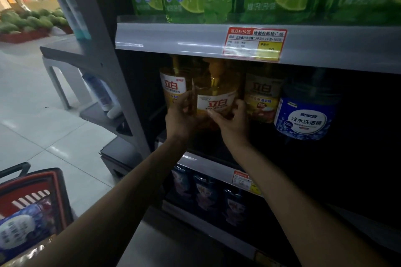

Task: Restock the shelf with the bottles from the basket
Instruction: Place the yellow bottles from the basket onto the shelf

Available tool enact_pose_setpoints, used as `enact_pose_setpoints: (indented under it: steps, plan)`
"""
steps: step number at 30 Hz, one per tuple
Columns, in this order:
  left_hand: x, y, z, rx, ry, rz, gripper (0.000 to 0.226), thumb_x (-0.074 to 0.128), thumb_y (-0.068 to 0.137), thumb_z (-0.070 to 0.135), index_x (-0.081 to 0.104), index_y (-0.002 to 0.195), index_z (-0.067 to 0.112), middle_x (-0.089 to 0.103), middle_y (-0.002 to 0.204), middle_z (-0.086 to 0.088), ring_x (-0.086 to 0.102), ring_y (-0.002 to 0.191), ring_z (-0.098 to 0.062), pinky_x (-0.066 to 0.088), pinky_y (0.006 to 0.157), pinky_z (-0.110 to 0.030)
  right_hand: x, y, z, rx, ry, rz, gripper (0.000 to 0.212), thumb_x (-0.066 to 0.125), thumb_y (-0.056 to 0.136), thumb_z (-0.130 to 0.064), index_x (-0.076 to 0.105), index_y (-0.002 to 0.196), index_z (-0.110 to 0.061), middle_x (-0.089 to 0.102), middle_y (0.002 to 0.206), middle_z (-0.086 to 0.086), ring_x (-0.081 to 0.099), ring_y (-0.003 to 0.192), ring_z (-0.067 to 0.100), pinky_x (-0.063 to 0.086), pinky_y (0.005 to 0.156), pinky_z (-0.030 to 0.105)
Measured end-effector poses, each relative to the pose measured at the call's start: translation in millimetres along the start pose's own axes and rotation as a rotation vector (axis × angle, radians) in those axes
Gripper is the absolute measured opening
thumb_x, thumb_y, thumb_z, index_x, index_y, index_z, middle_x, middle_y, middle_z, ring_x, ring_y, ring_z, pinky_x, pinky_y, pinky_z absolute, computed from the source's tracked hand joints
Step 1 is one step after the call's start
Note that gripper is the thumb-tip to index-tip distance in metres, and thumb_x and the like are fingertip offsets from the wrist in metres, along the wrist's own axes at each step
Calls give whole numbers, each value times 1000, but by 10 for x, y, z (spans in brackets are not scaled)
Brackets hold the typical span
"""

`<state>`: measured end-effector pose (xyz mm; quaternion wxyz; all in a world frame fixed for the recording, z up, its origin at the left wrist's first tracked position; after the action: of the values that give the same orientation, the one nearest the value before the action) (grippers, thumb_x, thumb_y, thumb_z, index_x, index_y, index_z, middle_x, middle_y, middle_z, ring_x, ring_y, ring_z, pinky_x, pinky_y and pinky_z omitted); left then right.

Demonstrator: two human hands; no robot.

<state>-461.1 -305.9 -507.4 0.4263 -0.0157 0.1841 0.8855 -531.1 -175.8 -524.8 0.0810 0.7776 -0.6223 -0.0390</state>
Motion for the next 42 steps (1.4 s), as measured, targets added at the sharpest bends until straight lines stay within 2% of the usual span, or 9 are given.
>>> enact_pose_setpoints:
  steps: [3,8,14,20,25,28,31,36,42]
  plan:
    - [-6,3,-93,-61,-60,37,60,86,81,16,58,132,28,69,129,5,67,119,-11,62,92,-43,27,-21,-32,18,-3,8,65,80,83,-13,44,136,-21,55,138,3,54,128,21,52,103,44]
    - [13,45,-113,-79,-32,66,57,83,84,16,61,136,27,72,118,6,69,113,-11,62,93,-45,73,-18,-34,62,-18,14,74,81,82,-11,43,145,-18,54,142,4,53,131,23,51,104,47]
    - [38,-16,-41,-120,-73,111,51,81,85,7,63,131,20,69,114,9,66,102,-1,59,65,-16,70,-71,-30,90,-7,0,80,79,80,-1,41,148,-18,55,143,8,55,129,25,52,103,47]
    - [-43,-302,125,-183,-66,-2,50,81,87,17,61,132,25,69,124,4,68,114,-13,62,92,-41,-32,-281,-107,117,-118,-74,66,74,84,2,47,141,-16,58,138,9,55,127,24,50,100,37]
    - [-250,-617,395,-152,-13,-78,37,80,87,15,60,109,37,71,111,8,70,107,-11,60,87,-31,-122,-545,-267,125,-231,-134,61,67,86,9,49,139,-14,57,140,9,53,132,27,47,108,41]
    - [-446,-800,609,-121,24,-93,37,77,90,12,61,107,40,71,104,15,70,102,-5,57,82,-23,-158,-701,-479,76,-318,-195,59,68,89,4,48,142,-11,54,144,7,49,136,25,43,111,36]
    - [-685,-985,783,-127,96,-150,31,72,95,15,61,116,36,71,107,18,67,105,1,55,100,-32,-169,-895,-720,-7,-382,-271,56,68,92,-3,46,144,-10,51,148,7,46,138,24,38,105,27]
    - [-1206,-1397,967,-71,409,-222,40,71,96,27,59,134,31,62,124,16,58,111,2,49,101,-29,45,-1336,-978,-153,-607,-397,56,68,93,-33,44,144,-32,45,148,-1,44,137,21,42,111,40]
    - [-2165,-2277,855,-26,683,-167,57,67,92,51,51,146,39,52,140,17,51,126,1,48,106,-28,507,-1996,-1162,-304,-757,-699,79,68,94,-38,21,157,-39,32,159,-5,37,142,16,37,112,33]
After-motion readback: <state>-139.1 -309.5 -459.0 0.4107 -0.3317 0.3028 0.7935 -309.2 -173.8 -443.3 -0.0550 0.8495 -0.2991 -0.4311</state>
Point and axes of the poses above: each hand's wrist, its own y-axis towards the middle knuckle, its own x-axis out of the palm, z = x × y, the point moved 4 cm from there along y, towards the middle knuckle
